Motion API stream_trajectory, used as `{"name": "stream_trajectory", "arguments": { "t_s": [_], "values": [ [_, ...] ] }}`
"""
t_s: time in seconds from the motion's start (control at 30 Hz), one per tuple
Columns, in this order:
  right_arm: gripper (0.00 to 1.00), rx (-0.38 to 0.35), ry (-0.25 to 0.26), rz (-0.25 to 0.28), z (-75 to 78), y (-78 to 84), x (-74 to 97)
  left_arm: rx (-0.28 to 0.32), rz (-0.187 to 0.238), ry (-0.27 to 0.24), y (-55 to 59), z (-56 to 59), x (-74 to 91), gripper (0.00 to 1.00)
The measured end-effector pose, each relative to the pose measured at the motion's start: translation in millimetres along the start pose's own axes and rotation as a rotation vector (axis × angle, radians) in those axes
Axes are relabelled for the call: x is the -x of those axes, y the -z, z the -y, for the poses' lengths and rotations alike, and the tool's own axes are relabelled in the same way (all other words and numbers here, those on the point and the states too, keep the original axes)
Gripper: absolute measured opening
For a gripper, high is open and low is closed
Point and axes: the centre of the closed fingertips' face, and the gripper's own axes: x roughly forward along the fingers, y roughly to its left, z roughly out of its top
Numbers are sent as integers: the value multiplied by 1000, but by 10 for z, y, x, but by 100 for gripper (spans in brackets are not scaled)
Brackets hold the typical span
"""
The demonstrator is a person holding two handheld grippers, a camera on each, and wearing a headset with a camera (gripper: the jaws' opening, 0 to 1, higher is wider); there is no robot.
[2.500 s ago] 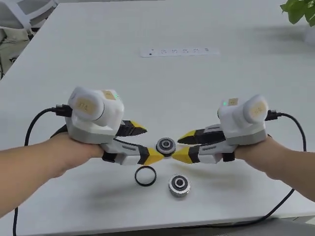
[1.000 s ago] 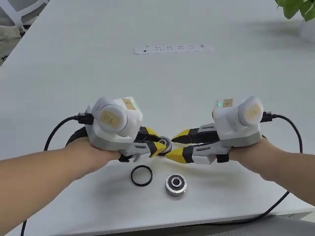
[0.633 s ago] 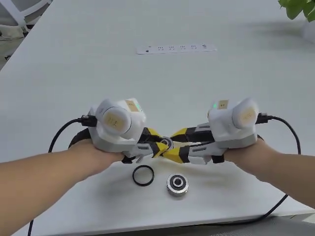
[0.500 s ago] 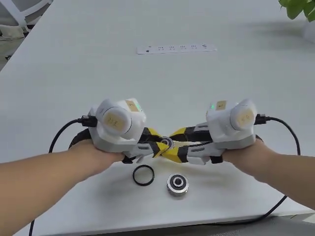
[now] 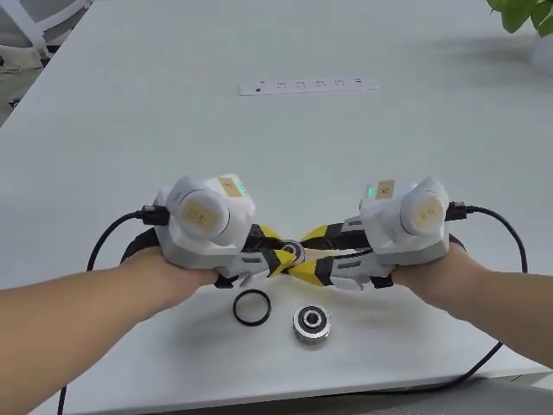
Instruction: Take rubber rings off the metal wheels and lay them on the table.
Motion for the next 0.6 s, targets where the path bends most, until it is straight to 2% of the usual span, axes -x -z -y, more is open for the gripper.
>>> {"name": "stream_trajectory", "arguments": {
  "t_s": [0.6],
  "values": [
    [19, -32, -1, -2, 11, 31, 39, 8, 1, -2, 2, 2, -1, 14]
  ]
}}
